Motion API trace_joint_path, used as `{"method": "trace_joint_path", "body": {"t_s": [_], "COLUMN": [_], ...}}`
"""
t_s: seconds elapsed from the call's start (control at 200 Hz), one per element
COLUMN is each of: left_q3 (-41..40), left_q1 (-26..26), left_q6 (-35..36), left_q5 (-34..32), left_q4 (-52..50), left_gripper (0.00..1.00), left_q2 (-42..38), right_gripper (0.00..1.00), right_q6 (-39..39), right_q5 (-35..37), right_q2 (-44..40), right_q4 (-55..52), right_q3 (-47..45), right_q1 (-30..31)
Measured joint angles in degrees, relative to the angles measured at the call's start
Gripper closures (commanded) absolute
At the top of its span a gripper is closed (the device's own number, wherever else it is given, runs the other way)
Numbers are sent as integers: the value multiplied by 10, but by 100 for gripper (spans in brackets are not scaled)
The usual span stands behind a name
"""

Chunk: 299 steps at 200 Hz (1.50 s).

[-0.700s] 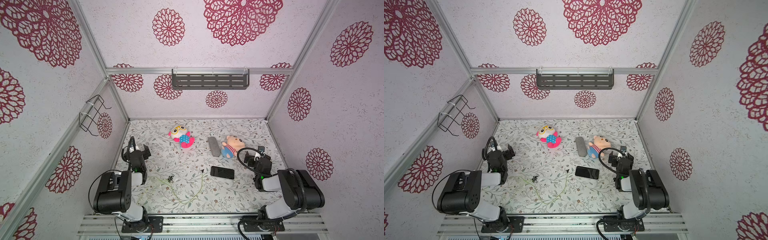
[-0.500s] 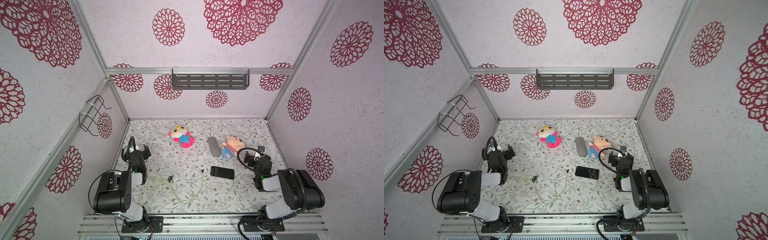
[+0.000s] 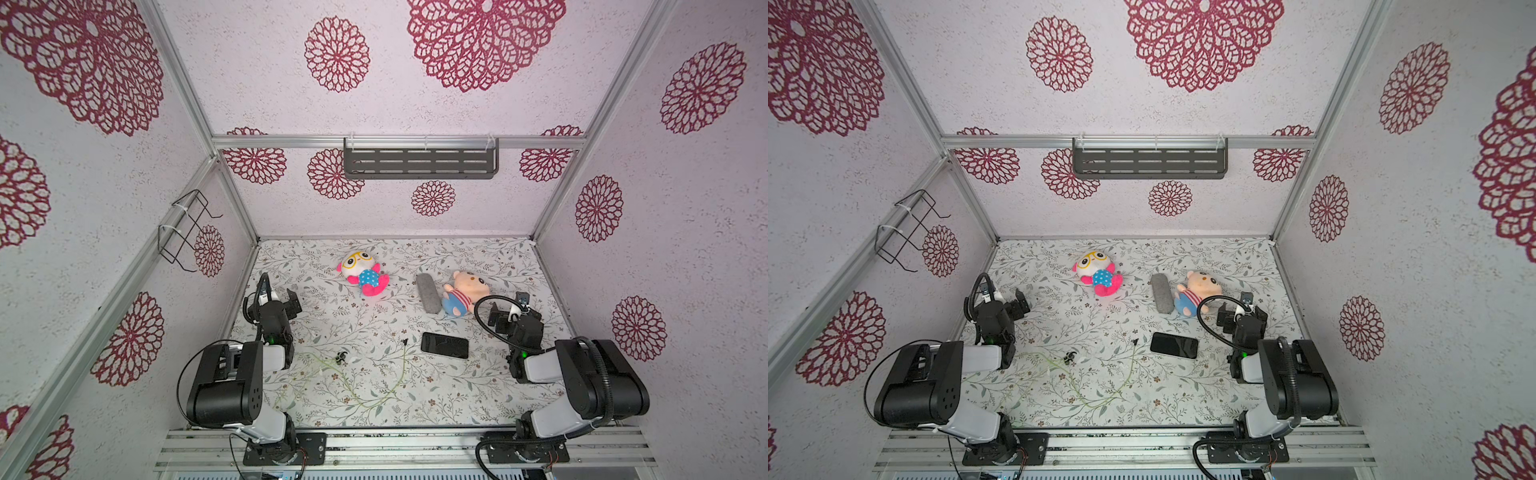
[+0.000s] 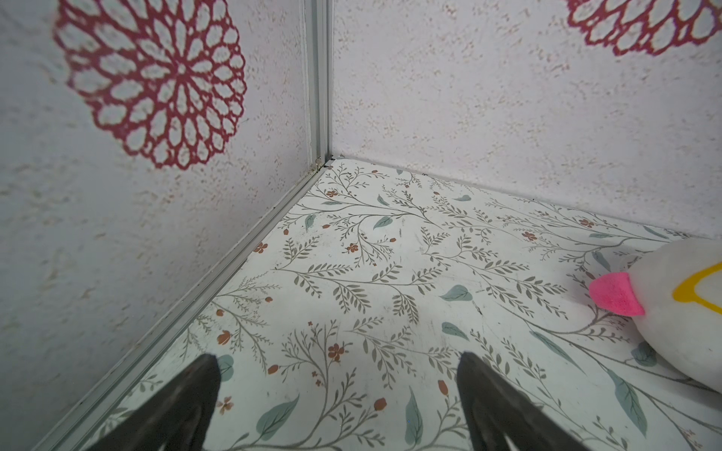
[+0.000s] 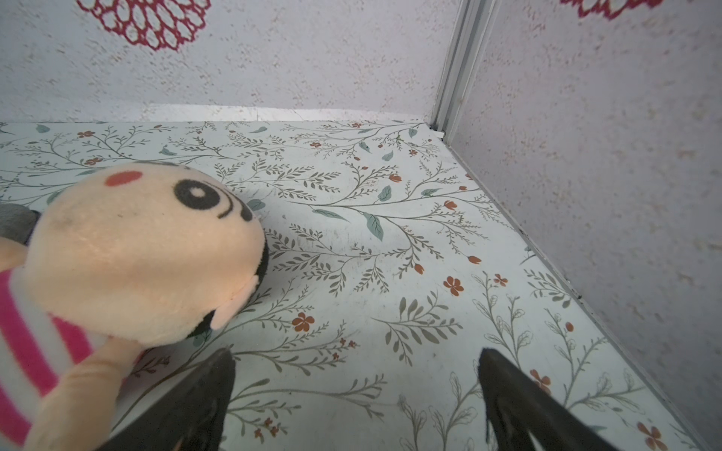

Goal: Plug wired earphones into phones
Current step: Pick up the wired earphone from the center of the board.

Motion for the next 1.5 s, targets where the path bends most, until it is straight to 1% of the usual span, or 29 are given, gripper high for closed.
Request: {"method": "trace_joint_path", "body": {"t_s": [0.43, 0.515, 0.595, 0.665, 0.7, 0.771, 0.851, 0.906, 0.986, 1.051, 1.081, 1.136, 1.216, 1.271, 1.331, 1.371, 1.426, 1.496], "left_q3": [0, 0, 15, 55, 83, 155, 217, 235, 232, 225, 223, 224, 233, 243, 255, 263, 273, 283], "left_q1": [0, 0, -3, -6, -7, -6, 0, 4, 6, 8, 8, 8, 4, -8, -43, -80, -143, -224], "left_q6": [0, 1, 4, -4, -21, -78, -127, -161, -208, -230, -238, -252, -270, -277, -284, -288, -295, -308], "left_q5": [0, 3, 8, 6, 1, -5, 20, 47, 83, 111, 123, 142, 169, 179, 179, 172, 154, 126], "left_q4": [0, -13, -92, -186, -234, -345, -432, -475, -535, -583, -608, -657, -735, -782, -824, -848, -872, -896], "left_gripper": [2, 2, 2, 2, 2, 2, 2, 2, 2, 2, 0, 5, 8, 9, 9, 9, 9, 13], "left_q2": [0, -8, -53, -117, -151, -221, -291, -338, -396, -431, -443, -461, -470, -469, -461, -452, -438, -411], "right_gripper": [1, 1, 1, 1, 1, 1, 1, 1, 1, 1, 1, 1, 1, 1, 1, 1, 1, 1], "right_q6": [0, 0, 3, 22, 35, 76, 130, 162, 204, 234, 245, 258, 267, 270, 270, 270, 270, 270], "right_q5": [0, 3, 15, 31, 40, 60, 78, 84, 84, 78, 72, 58, 32, 13, -7, -20, -35, -49], "right_q2": [0, -20, -85, -163, -197, -261, -313, -336, -363, -376, -378, -379, -374, -370, -366, -364, -364, -364], "right_q4": [1, -16, -72, -131, -160, -234, -324, -371, -431, -478, -500, -537, -591, -621, -642, -652, -663, -678], "right_q3": [0, 0, 2, 13, 23, 55, 95, 113, 123, 124, 124, 127, 142, 156, 171, 179, 186, 192], "right_q1": [0, 2, 8, 10, 10, 10, 7, 4, -3, -7, -7, -8, -8, -8, -8, -8, -8, -8]}}
